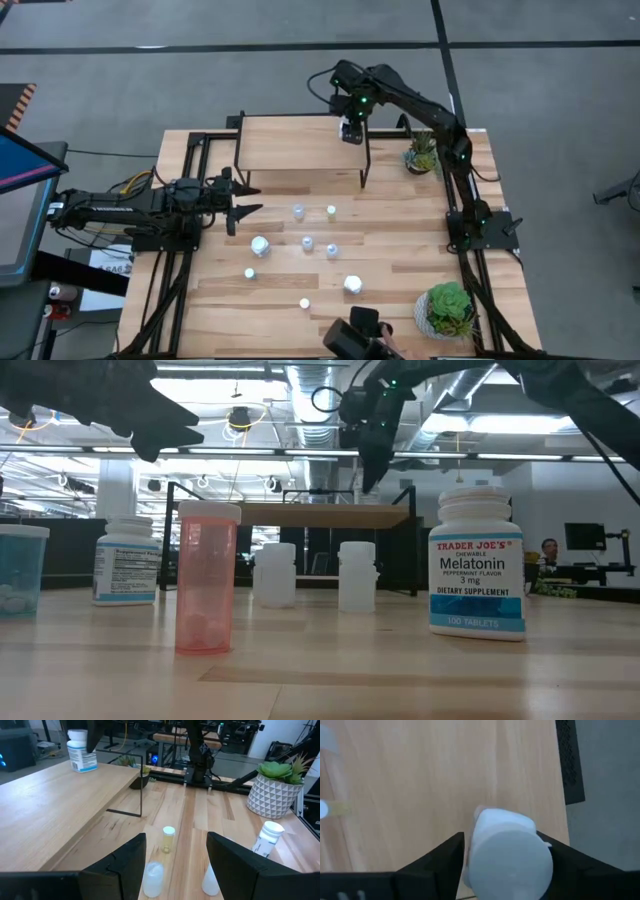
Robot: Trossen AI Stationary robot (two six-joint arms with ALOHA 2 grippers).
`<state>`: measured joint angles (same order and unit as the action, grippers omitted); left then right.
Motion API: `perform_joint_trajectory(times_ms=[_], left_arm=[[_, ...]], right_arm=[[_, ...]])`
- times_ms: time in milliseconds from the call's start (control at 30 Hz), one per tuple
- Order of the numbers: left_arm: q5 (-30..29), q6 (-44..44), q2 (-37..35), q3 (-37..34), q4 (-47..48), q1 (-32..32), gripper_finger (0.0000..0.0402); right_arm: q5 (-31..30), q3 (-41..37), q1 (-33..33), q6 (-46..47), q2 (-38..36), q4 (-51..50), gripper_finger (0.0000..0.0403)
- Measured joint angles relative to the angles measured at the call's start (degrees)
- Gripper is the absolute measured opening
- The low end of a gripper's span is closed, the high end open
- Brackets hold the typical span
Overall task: Pick and place medicine bottles onto shelf by color
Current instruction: Put the top right big white pill bottle on the shelf
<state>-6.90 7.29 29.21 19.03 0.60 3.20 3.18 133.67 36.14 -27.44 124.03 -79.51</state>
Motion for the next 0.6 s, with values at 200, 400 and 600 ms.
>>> perform_joint_trajectory(times_ms=[200, 400, 600], left_arm=[[-0.01, 0.0, 0.0, 0.0, 0.0, 0.0, 0.0197], [0.01, 0.0, 0.0, 0.0, -0.01, 0.0, 0.0196], [0.01, 0.0, 0.02, 0.0, 0.0, 0.0, 0.0197]], right_arm=[[0.0, 1.33, -0.41, 0.39, -0.55, 0.97, 0.0248], [-0.25, 1.27, -1.01, 0.39, -3.06, 0.82, 0.0249], [-0.24, 1.18, -1.99, 1.95, -8.02, 1.17, 0.0249]])
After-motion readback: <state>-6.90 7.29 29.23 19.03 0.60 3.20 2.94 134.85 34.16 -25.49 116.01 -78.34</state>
